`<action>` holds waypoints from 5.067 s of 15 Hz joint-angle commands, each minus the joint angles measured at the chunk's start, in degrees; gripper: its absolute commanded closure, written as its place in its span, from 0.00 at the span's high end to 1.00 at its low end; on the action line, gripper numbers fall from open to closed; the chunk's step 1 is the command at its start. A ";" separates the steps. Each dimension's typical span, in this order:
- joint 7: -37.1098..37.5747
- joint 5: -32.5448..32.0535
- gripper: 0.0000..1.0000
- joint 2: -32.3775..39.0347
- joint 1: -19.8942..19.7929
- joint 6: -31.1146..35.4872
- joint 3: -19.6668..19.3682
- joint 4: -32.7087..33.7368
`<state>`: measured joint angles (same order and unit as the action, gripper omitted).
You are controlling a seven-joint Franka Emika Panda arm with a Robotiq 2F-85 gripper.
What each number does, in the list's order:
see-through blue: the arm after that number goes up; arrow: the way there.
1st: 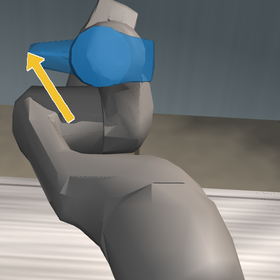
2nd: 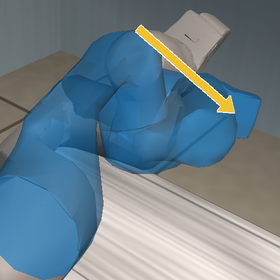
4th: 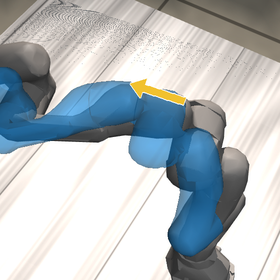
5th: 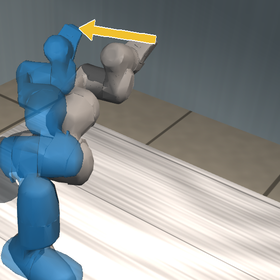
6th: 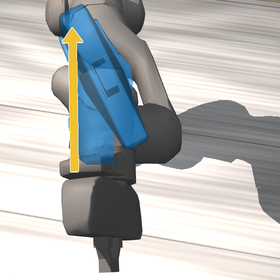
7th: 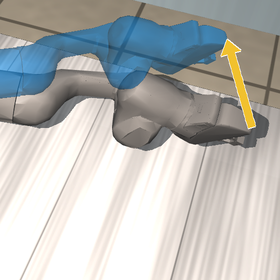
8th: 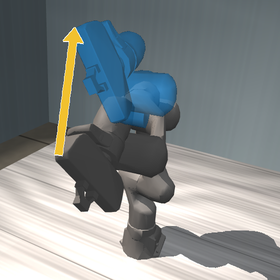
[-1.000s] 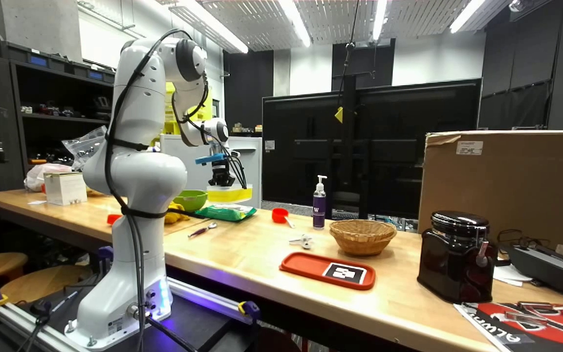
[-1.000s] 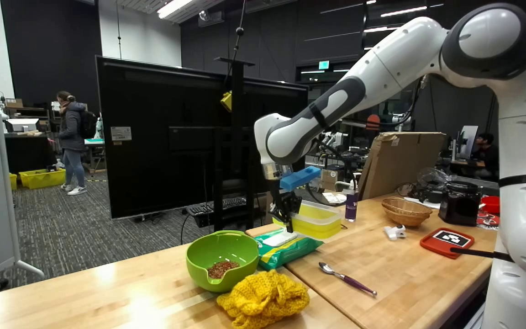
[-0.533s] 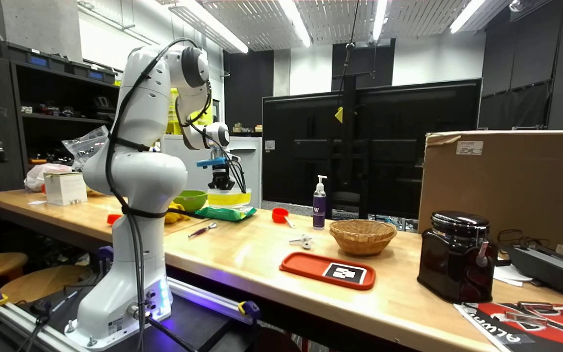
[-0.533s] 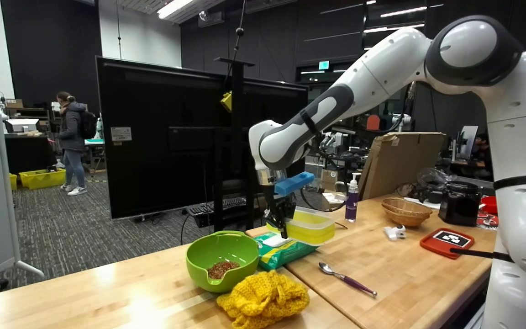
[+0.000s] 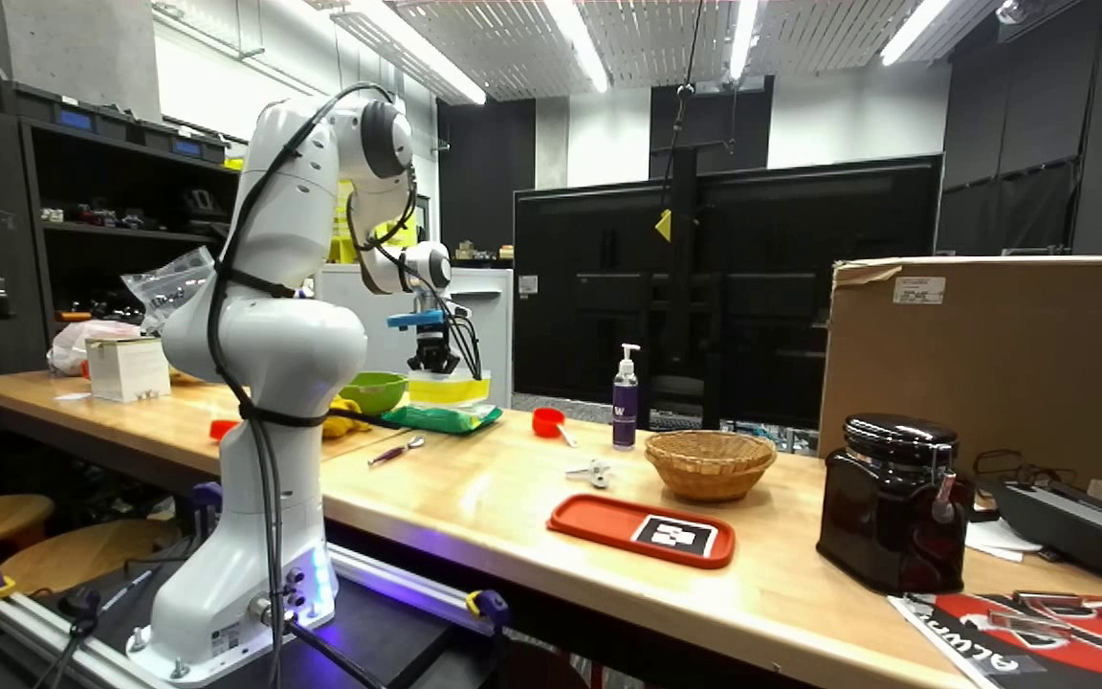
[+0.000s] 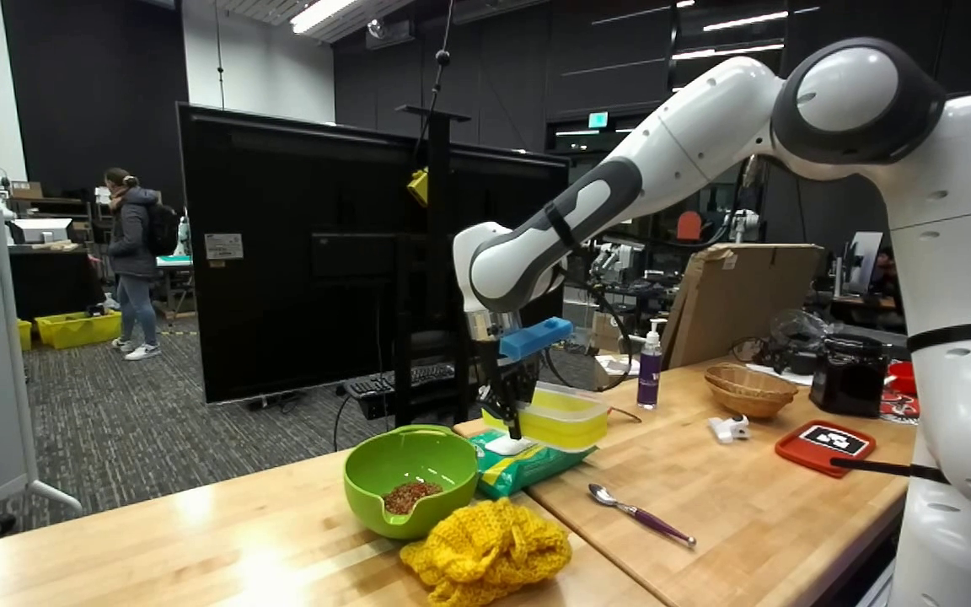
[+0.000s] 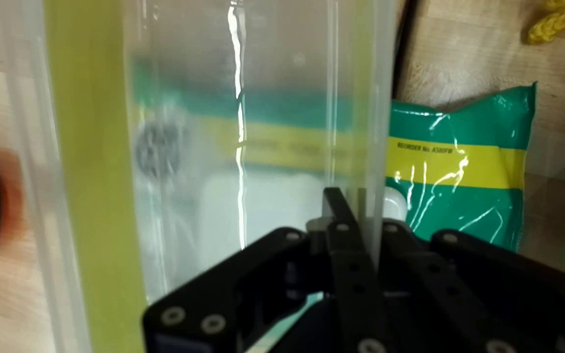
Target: Put the yellow bowl on the green packet
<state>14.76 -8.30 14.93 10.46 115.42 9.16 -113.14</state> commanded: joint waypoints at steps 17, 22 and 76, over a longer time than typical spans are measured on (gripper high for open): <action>-1.88 4.02 0.66 2.90 0.12 2.10 -1.68 2.37; -1.62 3.82 0.98 2.80 0.22 1.82 -1.80 2.71; 16.41 13.62 1.00 -52.85 -3.01 1.77 4.55 -43.21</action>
<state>29.78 3.07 -30.34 6.51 114.90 12.23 -149.80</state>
